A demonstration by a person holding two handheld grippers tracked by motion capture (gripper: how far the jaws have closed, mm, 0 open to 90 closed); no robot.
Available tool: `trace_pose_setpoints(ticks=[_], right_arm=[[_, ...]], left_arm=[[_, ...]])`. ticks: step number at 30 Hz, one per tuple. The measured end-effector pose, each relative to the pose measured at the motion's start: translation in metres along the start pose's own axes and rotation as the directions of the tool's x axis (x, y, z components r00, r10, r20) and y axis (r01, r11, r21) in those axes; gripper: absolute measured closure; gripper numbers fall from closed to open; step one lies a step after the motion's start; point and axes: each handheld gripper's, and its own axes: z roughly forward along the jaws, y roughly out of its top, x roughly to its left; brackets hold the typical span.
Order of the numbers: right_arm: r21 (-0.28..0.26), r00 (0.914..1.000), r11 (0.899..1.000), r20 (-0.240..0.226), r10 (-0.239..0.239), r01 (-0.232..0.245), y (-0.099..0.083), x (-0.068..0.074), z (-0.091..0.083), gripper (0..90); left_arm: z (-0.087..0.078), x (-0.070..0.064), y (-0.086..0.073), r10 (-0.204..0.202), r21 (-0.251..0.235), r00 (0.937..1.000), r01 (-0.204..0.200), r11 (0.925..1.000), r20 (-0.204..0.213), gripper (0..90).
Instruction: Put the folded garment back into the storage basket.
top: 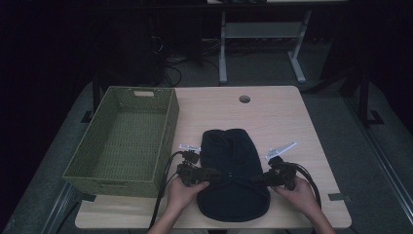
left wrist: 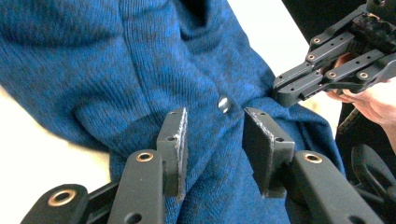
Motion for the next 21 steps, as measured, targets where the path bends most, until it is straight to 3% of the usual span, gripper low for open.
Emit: trace_pose_setpoints(ticks=[4,5,9,12,13,16,17,18,21], right_arm=[[0.007,0.9997,1.000,-0.021,0.010,-0.009,-0.007,0.001,0.003,86.2],[0.003,0.9994,1.000,-0.031,0.016,-0.016,-0.011,0.002,0.004,86.9],[0.012,0.9990,1.000,-0.040,0.018,-0.018,-0.016,0.008,0.004,87.0],[0.036,0.9994,0.999,-0.034,-0.006,0.007,-0.013,0.015,0.004,86.2],[0.035,0.9992,0.999,-0.039,-0.006,0.007,-0.011,0.016,0.003,85.7],[0.013,0.9992,1.000,-0.040,-0.010,0.010,-0.003,0.017,0.002,85.7],[0.001,0.9992,1.000,-0.037,-0.015,0.015,0.002,0.017,0.001,85.6],[-0.010,0.9992,1.000,-0.035,-0.018,0.018,0.007,0.017,0.000,85.7],[-0.040,0.9995,0.999,-0.025,-0.020,0.019,0.023,0.015,-0.002,85.7]], left_arm=[[0.002,-0.001,-0.004,-0.001,0.015,1.0000,0.001,0.9999,-0.005,60.5],[0.003,-0.001,-0.008,0.005,0.034,1.0000,-0.005,0.9994,0.004,60.7],[0.000,0.001,-0.012,-0.001,0.033,0.9998,0.000,0.9994,0.021,62.1],[-0.004,-0.001,-0.011,0.009,0.007,0.9998,-0.009,0.9999,0.019,61.0],[-0.007,-0.003,-0.008,0.015,-0.024,0.9997,-0.014,0.9996,0.020,60.9],[-0.008,-0.003,-0.003,0.016,-0.047,0.9997,-0.015,0.9988,0.017,60.9],[-0.009,-0.003,0.005,0.014,-0.089,0.9999,-0.013,0.9959,0.009,60.9],[-0.009,-0.003,0.008,0.012,-0.100,0.9999,-0.011,0.9949,0.007,60.9],[-0.007,0.004,0.019,-0.025,-0.137,0.9990,0.029,0.9901,0.036,61.0]])
